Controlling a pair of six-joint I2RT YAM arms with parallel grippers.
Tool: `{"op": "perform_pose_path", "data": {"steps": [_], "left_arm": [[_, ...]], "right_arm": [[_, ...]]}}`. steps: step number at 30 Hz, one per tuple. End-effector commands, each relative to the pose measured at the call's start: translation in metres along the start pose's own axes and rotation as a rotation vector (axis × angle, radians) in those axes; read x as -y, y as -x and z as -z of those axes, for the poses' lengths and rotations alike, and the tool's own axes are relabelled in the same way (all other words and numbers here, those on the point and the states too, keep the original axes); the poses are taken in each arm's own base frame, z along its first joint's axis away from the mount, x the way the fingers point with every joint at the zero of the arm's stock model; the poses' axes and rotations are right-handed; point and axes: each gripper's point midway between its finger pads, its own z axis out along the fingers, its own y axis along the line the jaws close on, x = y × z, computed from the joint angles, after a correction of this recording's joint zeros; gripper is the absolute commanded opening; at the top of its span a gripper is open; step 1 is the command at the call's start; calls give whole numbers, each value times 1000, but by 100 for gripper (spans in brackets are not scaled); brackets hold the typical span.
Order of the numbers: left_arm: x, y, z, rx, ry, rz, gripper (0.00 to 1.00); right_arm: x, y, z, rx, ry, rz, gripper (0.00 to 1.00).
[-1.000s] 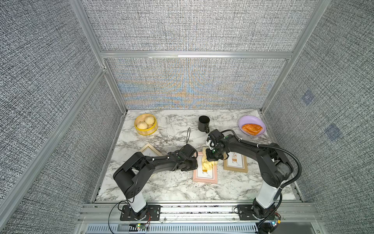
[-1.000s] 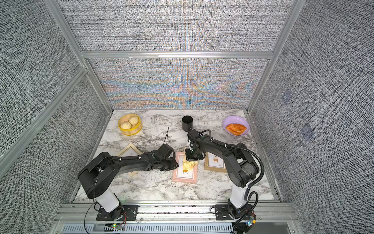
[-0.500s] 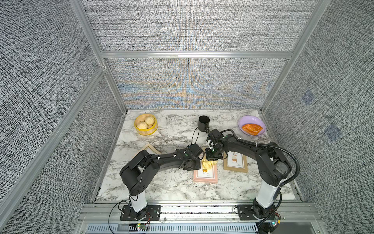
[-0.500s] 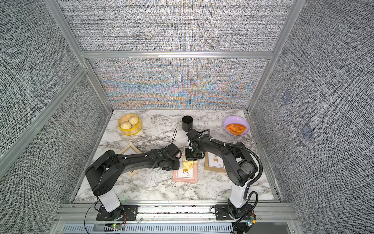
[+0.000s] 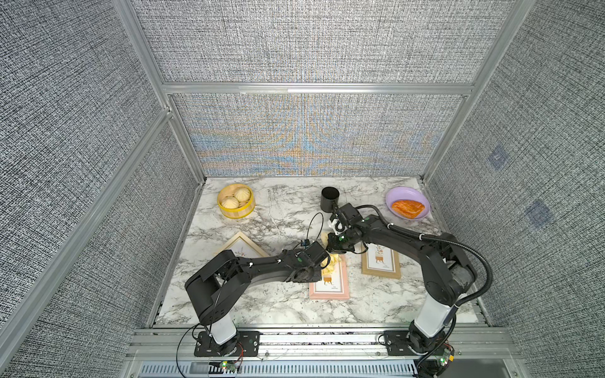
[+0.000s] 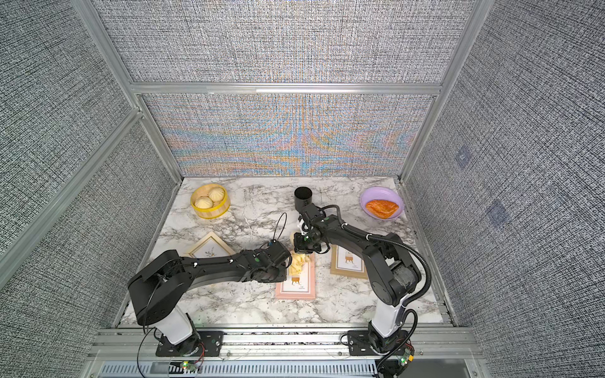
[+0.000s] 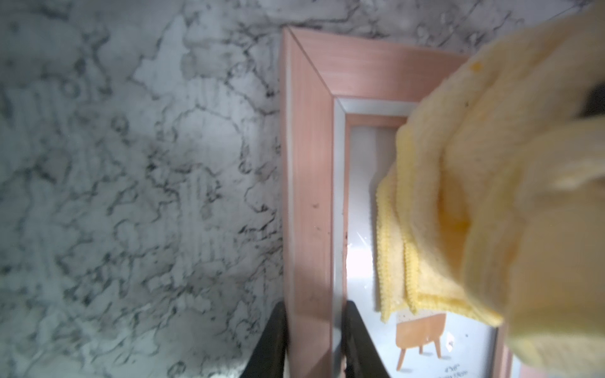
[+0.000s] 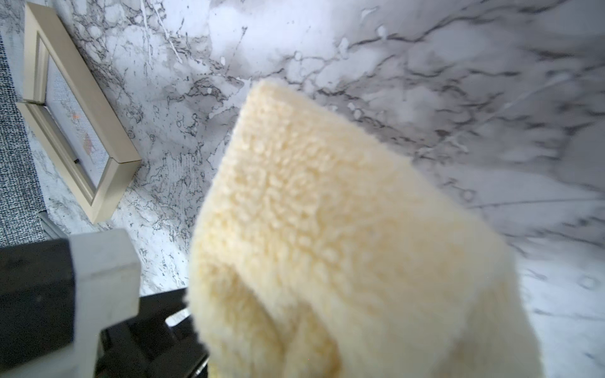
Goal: Wipe the picture frame with a cloth
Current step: Wipe the dirt from the picture frame.
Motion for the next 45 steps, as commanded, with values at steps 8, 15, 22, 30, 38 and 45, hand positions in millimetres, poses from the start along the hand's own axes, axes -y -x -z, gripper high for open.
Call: {"op": "perform_pose_path", "data": {"steps": [8,15,22,30,38,45], "left_arm": [[-96,-83,15,-313,377,21,3],[-104,-91,15,-347,412,19,0],[-108,-97,18,-364,406,22,0],[-105,-100,18,-368,407,35,0],[-107,-110,13,-389,419,28,0],[-104,-115,7,-405,409,11,0]], "right_arm": [[-29,-2,-58,-46,-10,49,0],[53,-24,-31,-75,-195,-44,0],[79,-28,-6,-93,-221,-39,0],[-2,-26,-38,-105,-72,103,0],[-15,-18,-48,-102,-64,121,0],[63,-22,-5,-90,-174,-9,0]]}}
